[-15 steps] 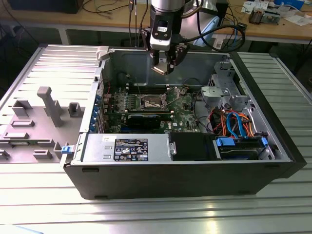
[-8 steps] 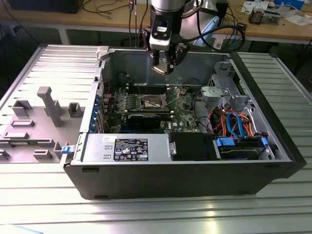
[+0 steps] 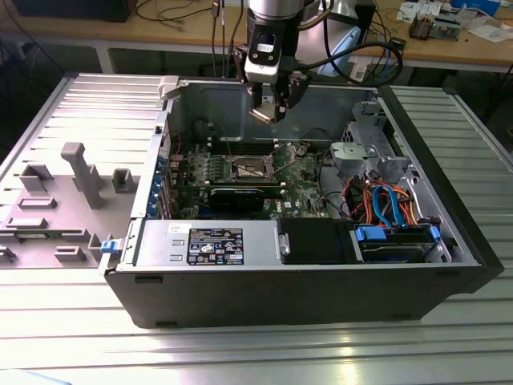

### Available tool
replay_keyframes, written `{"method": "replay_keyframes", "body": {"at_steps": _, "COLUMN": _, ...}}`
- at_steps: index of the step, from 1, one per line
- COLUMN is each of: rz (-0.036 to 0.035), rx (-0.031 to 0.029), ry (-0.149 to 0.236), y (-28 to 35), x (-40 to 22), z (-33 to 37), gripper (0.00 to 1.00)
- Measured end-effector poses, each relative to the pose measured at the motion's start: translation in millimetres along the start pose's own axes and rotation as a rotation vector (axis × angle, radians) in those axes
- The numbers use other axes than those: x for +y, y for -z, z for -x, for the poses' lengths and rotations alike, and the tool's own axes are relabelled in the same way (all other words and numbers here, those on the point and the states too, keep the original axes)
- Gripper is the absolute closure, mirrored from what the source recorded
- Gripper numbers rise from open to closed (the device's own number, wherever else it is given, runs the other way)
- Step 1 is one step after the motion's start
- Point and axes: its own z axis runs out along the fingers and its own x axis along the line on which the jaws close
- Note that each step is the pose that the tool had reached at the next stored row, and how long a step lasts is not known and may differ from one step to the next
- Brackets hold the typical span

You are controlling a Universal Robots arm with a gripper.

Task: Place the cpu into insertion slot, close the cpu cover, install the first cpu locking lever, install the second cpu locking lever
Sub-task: 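Place the cpu into insertion slot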

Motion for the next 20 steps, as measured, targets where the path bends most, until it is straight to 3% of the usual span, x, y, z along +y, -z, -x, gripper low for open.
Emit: {"method": "replay_keyframes", "body": {"at_steps": 20, "rz": 0.0006, "rx": -0.0031, "ry": -0.035, "y": -0.1, "x": 0.0, "z": 0.0, "gripper": 0.45}}
